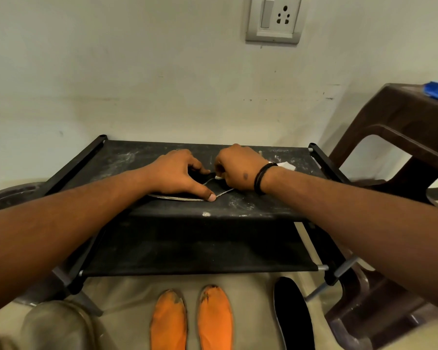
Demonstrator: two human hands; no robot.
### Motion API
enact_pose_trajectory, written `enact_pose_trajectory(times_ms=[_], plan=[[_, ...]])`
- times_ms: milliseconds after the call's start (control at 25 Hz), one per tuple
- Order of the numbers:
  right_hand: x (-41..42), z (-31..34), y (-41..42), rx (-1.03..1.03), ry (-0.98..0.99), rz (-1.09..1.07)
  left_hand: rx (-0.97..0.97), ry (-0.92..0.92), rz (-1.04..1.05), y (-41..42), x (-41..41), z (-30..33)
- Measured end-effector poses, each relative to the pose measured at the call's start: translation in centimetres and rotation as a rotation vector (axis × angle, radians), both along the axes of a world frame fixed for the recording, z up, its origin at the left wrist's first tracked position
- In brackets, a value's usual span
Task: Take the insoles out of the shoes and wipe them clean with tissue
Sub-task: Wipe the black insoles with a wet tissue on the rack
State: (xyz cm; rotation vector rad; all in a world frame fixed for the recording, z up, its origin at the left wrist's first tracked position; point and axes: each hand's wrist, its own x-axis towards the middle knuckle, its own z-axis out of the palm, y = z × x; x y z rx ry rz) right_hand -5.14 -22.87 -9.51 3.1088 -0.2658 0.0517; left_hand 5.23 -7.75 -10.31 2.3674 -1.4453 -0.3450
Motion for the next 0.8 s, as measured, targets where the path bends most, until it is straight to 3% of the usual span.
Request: enact_pose_trajectory(times_ms=[120, 240, 360, 480, 640, 800], plan=[[-2.2, 0.5, 0.2, 0.035, 0.074, 0.079, -0.047, -0.007, -0.036, -0.2, -0.2, -0.1], [-3.3, 1.5, -0.9, -0.014, 0.114, 0.023, -0.031, -0.033, -0.028, -0.3, -0.2, 0.1], [-3.1, 2.1, -3.2, -0.086, 0.072, -0.127, 0.033, -0.210, 0.008, -0.8, -0.6, 0.2], [-2.5, 1.6, -3.5, -0.012, 0.046, -0.145, 0.044, -0.357, 0.027, -2.4, -1.9, -0.4], [-2.2, 1.0, -3.2, 0.157, 0.047, -0.044, -0.015, -0.347, 0.009, -4.1, -2.9, -1.3], [-3.4, 2.1, -7.4, 0.123, -0.013, -0.177, -0.014, -0.363, 0.010, -3.6, -2.7, -1.9]])
